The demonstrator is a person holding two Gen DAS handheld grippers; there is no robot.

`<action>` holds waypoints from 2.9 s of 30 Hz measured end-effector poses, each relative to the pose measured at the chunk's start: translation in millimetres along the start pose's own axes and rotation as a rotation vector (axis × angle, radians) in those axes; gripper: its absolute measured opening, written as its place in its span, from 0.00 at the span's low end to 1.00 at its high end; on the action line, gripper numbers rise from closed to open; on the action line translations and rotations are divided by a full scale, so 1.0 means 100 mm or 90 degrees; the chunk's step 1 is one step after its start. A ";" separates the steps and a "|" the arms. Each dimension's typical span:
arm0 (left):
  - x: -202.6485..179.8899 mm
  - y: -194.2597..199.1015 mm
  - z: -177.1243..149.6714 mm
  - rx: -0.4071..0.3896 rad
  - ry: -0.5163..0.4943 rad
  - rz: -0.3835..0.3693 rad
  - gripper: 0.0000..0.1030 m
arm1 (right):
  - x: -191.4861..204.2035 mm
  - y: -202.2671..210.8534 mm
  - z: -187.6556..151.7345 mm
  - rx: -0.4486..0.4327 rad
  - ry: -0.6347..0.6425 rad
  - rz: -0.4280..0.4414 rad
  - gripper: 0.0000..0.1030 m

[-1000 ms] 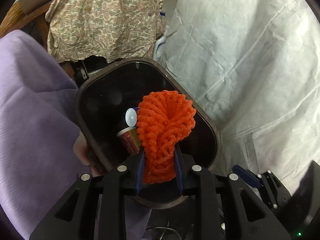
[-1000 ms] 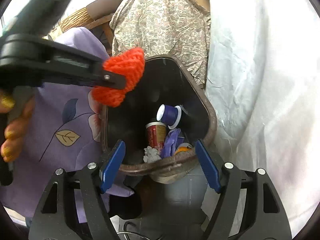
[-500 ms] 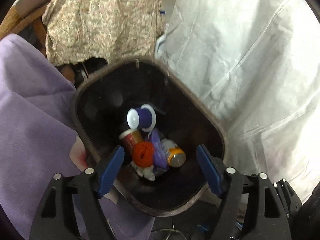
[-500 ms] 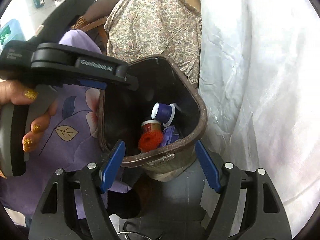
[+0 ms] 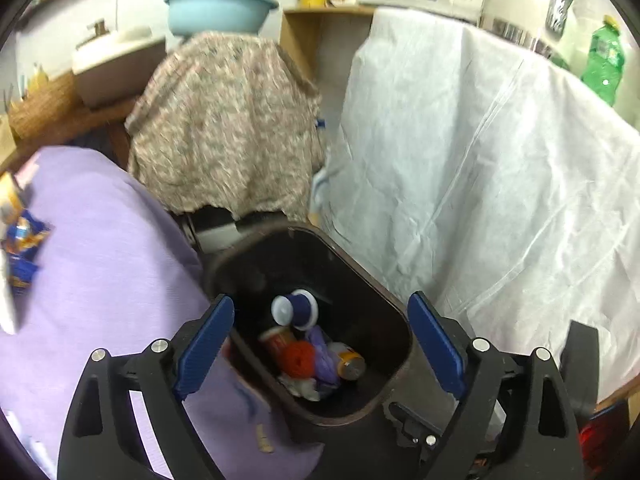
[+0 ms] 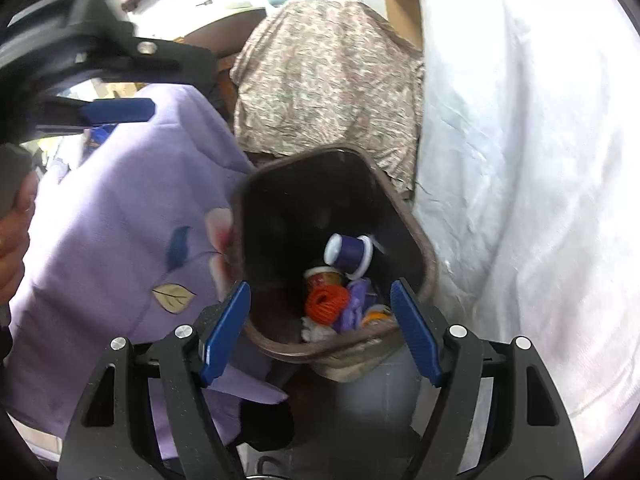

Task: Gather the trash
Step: 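Move both open tools back from the bin toward the table items, then grasp the white paper tissue on the table with the right tool, then grasp the green juice carton with the left tool while the right tool holds the tissue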

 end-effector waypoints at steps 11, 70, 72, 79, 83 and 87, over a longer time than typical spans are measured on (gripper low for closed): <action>0.68 0.74 -0.28 -0.076 0.043 0.088 0.87 | 0.58 0.08 0.24 -0.019 0.060 0.064 0.71; 2.51 1.65 -0.84 -0.114 0.120 0.327 0.89 | 3.16 -0.23 0.98 0.039 0.235 0.300 0.09; 2.56 1.54 -0.71 -0.104 0.099 0.321 0.89 | 3.08 -0.12 0.95 0.028 0.238 0.297 0.09; 2.76 1.08 -0.31 -0.031 0.053 0.300 0.89 | 2.78 0.00 0.90 0.030 0.222 0.295 0.09; 2.83 0.90 -0.23 -0.001 0.050 0.284 0.83 | 2.74 0.05 0.83 0.026 0.233 0.288 0.09; 2.85 0.70 -0.22 0.033 0.035 0.289 0.72 | 2.72 0.10 0.80 0.020 0.237 0.288 0.09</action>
Point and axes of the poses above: each gripper's, at about its wrist camera, not at the fingertips, and y roughly against the way its jaws point, x to its left, z to its top, the point moved 3 cm from there along -y, roughly the way its jaws point, and after that the axes turned 4 degrees about -y, right-handed, at the moved point
